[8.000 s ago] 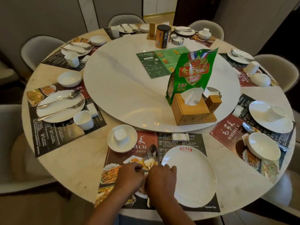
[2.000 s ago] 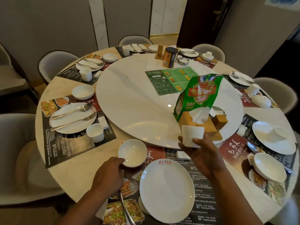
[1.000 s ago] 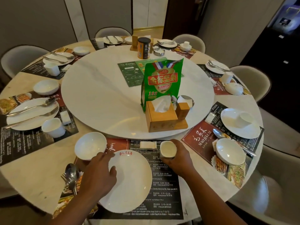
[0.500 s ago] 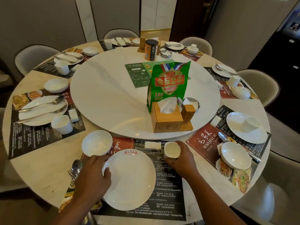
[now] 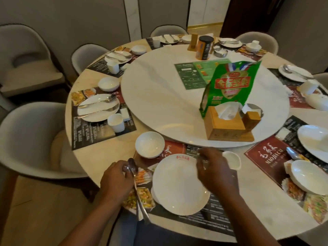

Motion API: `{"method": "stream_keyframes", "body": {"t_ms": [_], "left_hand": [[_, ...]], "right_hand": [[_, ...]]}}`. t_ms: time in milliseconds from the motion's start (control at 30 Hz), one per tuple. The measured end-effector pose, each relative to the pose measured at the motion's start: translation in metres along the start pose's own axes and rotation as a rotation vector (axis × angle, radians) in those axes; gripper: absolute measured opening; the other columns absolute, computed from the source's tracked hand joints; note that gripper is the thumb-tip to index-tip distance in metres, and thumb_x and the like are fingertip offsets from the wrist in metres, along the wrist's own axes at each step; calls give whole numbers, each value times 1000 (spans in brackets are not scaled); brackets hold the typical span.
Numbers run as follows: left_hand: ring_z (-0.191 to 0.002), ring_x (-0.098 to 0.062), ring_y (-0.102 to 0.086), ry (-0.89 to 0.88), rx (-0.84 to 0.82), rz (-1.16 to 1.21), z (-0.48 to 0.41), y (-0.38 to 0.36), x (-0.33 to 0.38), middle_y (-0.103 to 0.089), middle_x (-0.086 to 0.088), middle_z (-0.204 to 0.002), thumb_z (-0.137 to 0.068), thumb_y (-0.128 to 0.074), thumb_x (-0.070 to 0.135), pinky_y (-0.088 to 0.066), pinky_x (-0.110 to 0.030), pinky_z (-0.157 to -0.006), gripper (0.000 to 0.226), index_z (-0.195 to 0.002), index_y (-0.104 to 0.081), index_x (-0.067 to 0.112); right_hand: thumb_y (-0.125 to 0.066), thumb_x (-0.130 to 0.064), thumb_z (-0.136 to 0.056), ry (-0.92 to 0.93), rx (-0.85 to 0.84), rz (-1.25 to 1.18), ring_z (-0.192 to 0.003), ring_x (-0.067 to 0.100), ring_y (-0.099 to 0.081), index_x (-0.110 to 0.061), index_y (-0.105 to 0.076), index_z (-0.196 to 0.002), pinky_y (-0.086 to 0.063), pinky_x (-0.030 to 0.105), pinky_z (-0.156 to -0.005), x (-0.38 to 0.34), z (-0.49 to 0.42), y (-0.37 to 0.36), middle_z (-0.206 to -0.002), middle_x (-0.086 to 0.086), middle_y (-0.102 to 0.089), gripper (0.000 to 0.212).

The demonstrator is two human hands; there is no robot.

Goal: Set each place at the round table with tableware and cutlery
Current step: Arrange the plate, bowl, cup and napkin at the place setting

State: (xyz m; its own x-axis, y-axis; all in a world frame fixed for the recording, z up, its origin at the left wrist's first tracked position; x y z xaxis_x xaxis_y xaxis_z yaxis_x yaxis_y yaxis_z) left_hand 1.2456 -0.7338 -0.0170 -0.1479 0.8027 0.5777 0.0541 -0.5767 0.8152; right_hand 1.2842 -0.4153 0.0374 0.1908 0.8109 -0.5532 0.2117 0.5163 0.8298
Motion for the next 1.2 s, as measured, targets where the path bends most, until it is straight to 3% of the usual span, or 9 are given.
{"method": "stream_keyframes", "body": {"t_ms": [133,300,367,467,667,800,1000,1133,1200], "left_hand": [[-74,-22,-61,165,-100,13,-6,-1,-36,-68,0,-82,-84,-59,14,-48,-28,-64,17,-96,-68,23],[-83,-18,-65,235,-225,50,-8,-15,-59,-71,-2,-98,-85,-65,19,-54,-28,-72,22,-106,-69,21],[-85,-17,-66,248,-249,72,-11,-19,-64,-71,-1,-100,-83,-67,22,-56,-30,-77,21,-104,-70,24],[-83,-15,-66,254,-287,92,-14,-25,-65,-71,2,-98,-83,-67,23,-58,-32,-77,16,-99,-72,25],[-85,-13,-63,235,-323,83,-19,-29,-70,-72,3,-100,-84,-68,21,-49,-23,-67,14,-98,-73,23],[-83,-17,-67,292,-328,195,-19,-30,-73,-70,1,-95,-82,-73,31,-57,-31,-71,20,-100,-65,27],[-70,-26,-73,447,-422,551,-23,-34,-79,-73,-8,-81,-77,-72,7,-61,-48,-67,27,-93,-59,25],[-72,-26,-72,428,-404,586,-34,-25,-80,-73,-10,-83,-78,-74,5,-62,-45,-68,24,-92,-61,21],[-77,-24,-71,420,-381,581,-40,-21,-85,-72,-9,-90,-82,-73,6,-62,-42,-69,22,-93,-61,21]], "right_hand": [[-59,-24,-95,97,-328,9,-97,7,-62,-30,-64,-121,-51,23,-88,-70,29,-85,-111,-8,-69,27],[-66,-22,-91,37,-504,84,-86,17,-65,-21,-65,-108,-53,26,-79,-107,63,-172,-103,2,-70,17],[-67,-28,-91,-70,-505,74,-85,15,-63,-23,-62,-108,-52,26,-80,-105,67,-190,-103,-1,-69,18],[-68,-32,-91,-86,-484,111,-93,16,-66,-23,-61,-114,-52,27,-84,-108,68,-201,-109,-1,-69,26],[-68,-30,-91,-120,-469,136,-95,18,-68,-22,-61,-115,-55,29,-86,-116,69,-202,-109,0,-70,27],[-62,-29,-95,-150,-412,19,-94,13,-66,-24,-62,-114,-54,26,-86,-124,65,-195,-107,-3,-69,20],[-59,-25,-96,-215,-329,-115,-80,7,-59,-27,-55,-96,-54,24,-76,-137,58,-187,-91,-7,-62,4],[-61,-28,-95,-169,-334,-51,-80,7,-61,-26,-58,-97,-53,22,-74,-141,53,-186,-92,-6,-64,4],[-63,-21,-93,-160,-351,78,-86,10,-64,-24,-61,-106,-55,25,-79,-137,52,-188,-104,-2,-66,13]]}}
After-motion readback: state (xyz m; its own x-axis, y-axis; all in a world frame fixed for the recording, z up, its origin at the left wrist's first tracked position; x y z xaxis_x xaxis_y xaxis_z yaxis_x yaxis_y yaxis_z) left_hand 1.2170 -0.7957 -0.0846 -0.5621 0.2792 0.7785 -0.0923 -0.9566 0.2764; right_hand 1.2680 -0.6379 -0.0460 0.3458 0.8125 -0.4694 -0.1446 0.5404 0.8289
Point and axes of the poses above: each hand's wrist, its own z-axis away from the middle knuckle, its own y-axis out of the back of the hand, x = y × z, the point moved 9 cm from there along -z, towards the middle knuckle
